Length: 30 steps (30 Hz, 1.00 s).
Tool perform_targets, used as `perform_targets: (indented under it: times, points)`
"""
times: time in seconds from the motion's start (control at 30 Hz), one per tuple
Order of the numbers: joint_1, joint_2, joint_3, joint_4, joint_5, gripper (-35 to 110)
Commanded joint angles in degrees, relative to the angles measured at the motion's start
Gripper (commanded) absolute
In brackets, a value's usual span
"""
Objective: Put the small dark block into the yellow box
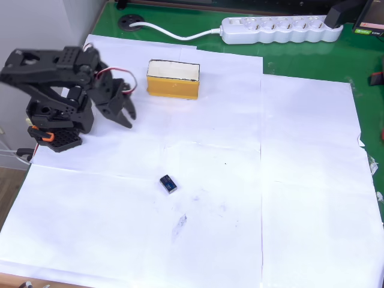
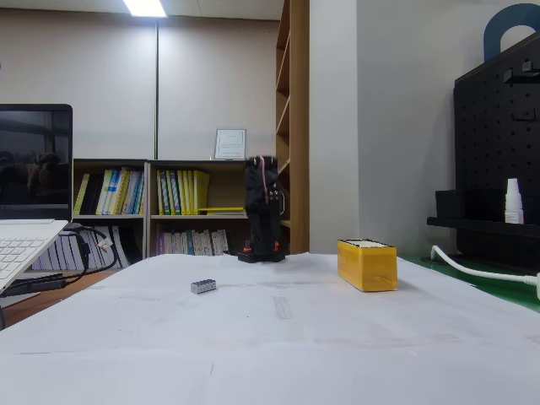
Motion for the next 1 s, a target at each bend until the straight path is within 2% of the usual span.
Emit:
perform_targets:
  times: [0.0,0.07,0.13,0.23,0.3,0.47,0.7,0.97]
  points:
    - [4.3,12.3,18.3,4.7,2.4,6]
    - [5.9,19.3,26.2,7.0,4.6,6]
    - [7.5,25.2,32.8,8.6,6.0,14]
    - [9.6,31.1,38.7,8.3,5.5,15]
    - [11.2,35.3,42.7,8.1,5.7,23]
    - [14.5,46.1,51.7,8.1,4.5,34]
    - [18.9,57.4,59.7,5.0,2.5,34]
    - [21.5,60.6,58.7,4.7,-1.1,34]
